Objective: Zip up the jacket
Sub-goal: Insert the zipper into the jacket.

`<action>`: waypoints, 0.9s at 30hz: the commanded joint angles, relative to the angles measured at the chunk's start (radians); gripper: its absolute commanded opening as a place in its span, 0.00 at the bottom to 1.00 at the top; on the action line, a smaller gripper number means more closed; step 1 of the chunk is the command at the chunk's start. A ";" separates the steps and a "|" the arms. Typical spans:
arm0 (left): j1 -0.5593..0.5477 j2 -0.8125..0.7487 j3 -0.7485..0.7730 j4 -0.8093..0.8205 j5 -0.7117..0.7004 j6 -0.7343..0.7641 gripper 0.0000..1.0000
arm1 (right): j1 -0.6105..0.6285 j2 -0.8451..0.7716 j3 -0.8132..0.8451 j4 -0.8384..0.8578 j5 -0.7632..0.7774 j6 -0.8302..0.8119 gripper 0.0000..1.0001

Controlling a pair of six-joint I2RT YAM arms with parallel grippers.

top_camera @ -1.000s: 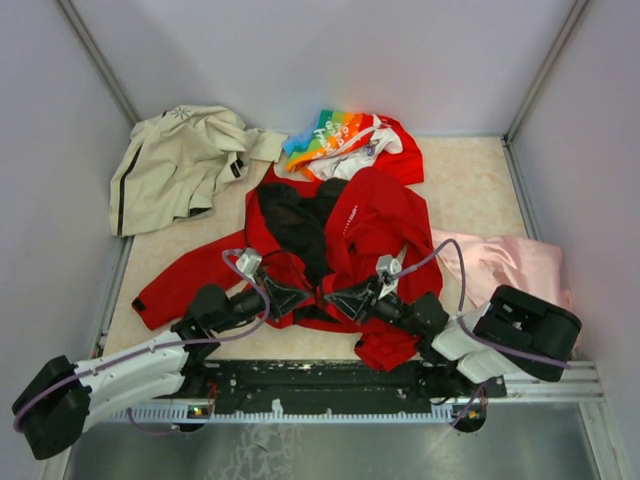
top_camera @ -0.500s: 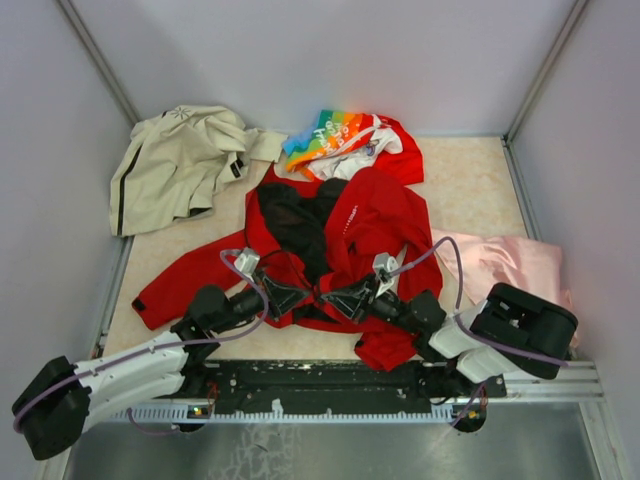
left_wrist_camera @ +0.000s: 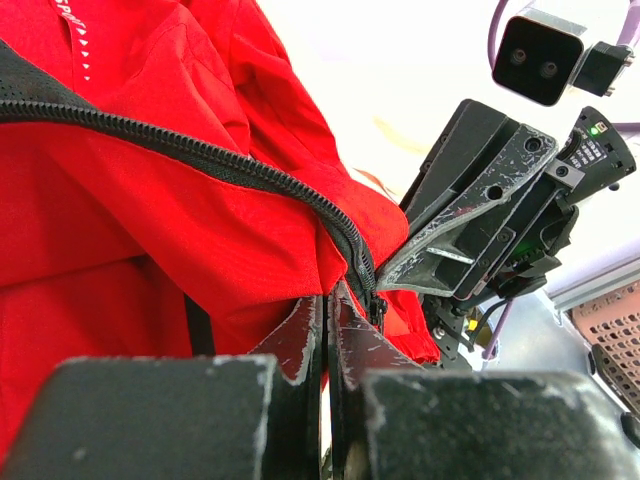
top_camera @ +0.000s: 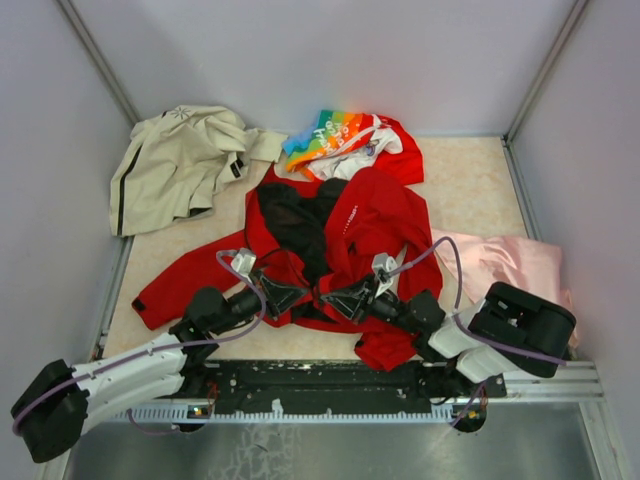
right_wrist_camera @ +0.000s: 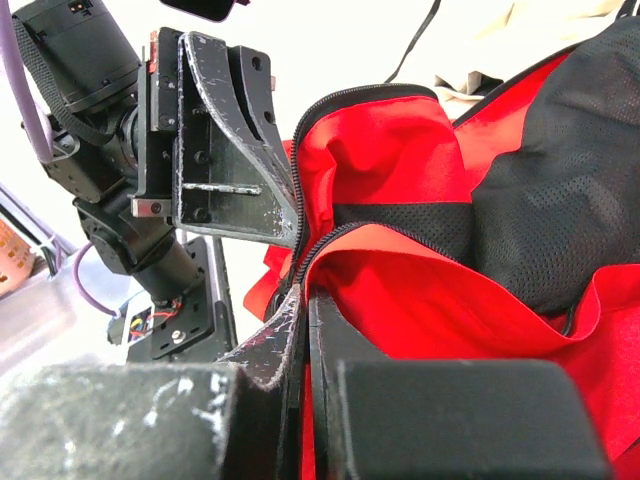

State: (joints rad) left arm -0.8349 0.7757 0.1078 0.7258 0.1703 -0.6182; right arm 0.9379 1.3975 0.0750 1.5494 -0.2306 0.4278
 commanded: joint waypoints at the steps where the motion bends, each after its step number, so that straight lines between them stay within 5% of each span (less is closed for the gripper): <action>1: 0.003 -0.005 -0.007 0.034 -0.010 -0.009 0.00 | -0.004 0.000 0.041 0.176 0.003 -0.004 0.00; 27: 0.003 -0.014 -0.013 0.045 0.011 -0.022 0.00 | 0.010 0.030 0.052 0.176 0.050 0.006 0.00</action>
State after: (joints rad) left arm -0.8349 0.7815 0.1074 0.7258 0.1734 -0.6323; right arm 0.9405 1.4170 0.0883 1.5501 -0.2111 0.4400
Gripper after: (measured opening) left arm 0.009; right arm 0.005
